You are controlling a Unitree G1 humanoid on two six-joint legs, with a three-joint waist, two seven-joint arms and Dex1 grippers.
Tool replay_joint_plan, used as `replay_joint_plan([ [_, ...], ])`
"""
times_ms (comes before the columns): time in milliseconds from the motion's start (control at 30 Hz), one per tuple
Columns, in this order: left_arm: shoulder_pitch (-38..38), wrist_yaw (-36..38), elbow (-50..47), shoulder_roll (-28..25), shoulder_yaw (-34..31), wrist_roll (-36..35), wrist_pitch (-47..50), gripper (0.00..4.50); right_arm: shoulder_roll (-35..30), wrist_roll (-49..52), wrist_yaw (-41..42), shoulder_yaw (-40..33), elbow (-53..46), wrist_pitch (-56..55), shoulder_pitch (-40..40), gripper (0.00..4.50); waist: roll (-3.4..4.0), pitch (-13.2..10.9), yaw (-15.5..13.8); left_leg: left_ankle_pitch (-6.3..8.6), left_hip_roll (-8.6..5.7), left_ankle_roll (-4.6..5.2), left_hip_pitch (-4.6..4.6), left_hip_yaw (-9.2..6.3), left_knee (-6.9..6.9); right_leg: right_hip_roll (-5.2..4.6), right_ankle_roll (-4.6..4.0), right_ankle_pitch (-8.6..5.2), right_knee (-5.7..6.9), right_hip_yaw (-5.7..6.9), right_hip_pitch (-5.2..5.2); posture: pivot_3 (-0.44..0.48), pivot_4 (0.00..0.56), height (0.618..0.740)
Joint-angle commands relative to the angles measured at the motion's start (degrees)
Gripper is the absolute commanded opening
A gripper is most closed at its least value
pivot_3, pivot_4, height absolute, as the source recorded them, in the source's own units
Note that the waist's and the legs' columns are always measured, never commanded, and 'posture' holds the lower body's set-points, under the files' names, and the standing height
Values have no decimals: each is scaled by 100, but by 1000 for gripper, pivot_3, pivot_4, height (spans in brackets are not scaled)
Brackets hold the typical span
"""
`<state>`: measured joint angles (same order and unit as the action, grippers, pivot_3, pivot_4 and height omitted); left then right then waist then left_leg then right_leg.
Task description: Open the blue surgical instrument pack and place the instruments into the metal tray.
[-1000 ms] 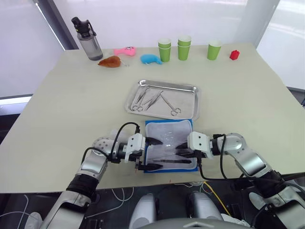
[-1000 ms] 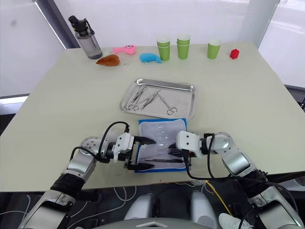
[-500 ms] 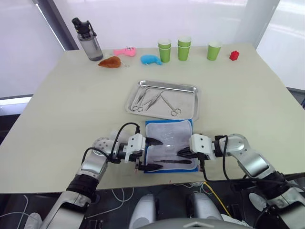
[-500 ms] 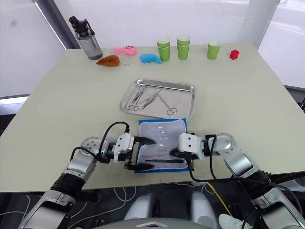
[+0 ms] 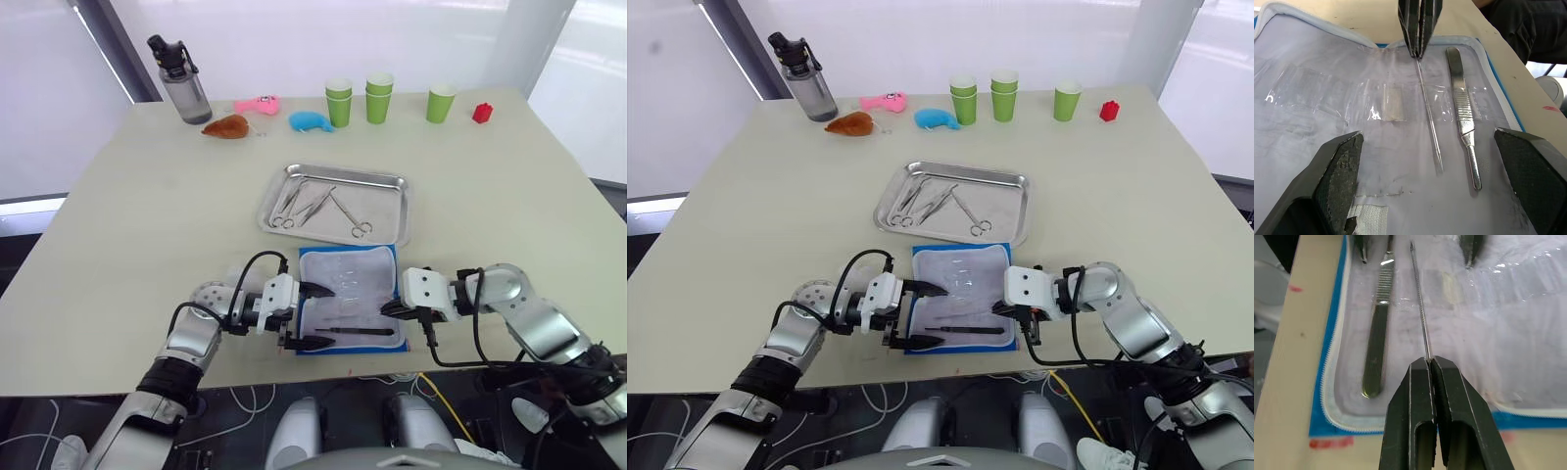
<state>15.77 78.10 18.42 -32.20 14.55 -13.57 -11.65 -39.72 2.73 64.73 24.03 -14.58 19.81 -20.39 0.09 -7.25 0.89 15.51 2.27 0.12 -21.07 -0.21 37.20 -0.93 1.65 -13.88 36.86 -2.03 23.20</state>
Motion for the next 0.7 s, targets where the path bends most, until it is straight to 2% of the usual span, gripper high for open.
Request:
replay_joint_plan([
  [33, -340, -69, 678, -140, 411, 646, 306, 4500, -211, 17, 66, -255, -414, 68, -122, 47, -6, -5, -1, 0, 0, 0, 0, 0, 0, 0, 0, 0, 0, 0, 0, 0, 150, 734],
  [367, -362, -71, 690, -121, 415, 646, 296, 4500, -728, 336, 259, -602, -879, 343, -122, 47, -17, -23, -1, 0, 0, 0, -1, -5, 0, -3, 0, 0, -1, 0, 2, 0, 150, 734],
  [700, -366, -74, 717, -110, 423, 654, 281, 4500, -1400, 505, 487, -1118, -748, -31, 182, 47, -15, -31, -2, 0, 0, -1, 0, -7, -3, -6, 1, 0, -2, 0, 4, 0, 150, 734],
])
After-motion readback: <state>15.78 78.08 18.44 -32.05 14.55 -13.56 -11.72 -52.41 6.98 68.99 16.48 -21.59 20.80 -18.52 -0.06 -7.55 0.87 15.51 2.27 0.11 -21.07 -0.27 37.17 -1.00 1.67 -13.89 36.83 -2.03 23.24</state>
